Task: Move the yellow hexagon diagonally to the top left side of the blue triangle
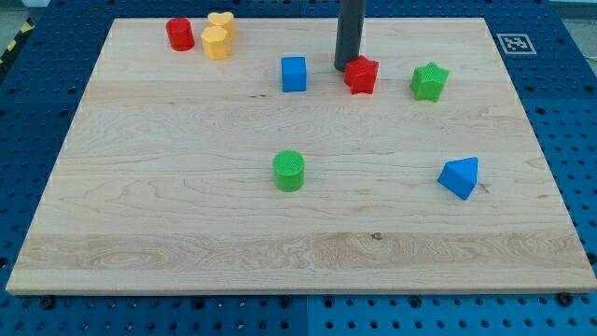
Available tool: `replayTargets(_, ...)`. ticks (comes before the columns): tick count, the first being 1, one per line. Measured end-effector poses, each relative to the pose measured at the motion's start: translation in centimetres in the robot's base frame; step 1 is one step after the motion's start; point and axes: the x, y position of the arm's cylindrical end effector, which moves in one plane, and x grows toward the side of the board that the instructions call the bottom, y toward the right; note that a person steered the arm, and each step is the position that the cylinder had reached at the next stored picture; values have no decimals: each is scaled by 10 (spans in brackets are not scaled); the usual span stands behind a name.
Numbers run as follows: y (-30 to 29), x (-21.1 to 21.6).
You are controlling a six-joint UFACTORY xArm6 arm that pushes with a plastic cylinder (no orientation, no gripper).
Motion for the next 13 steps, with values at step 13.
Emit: replayTargets(13,-205,54)
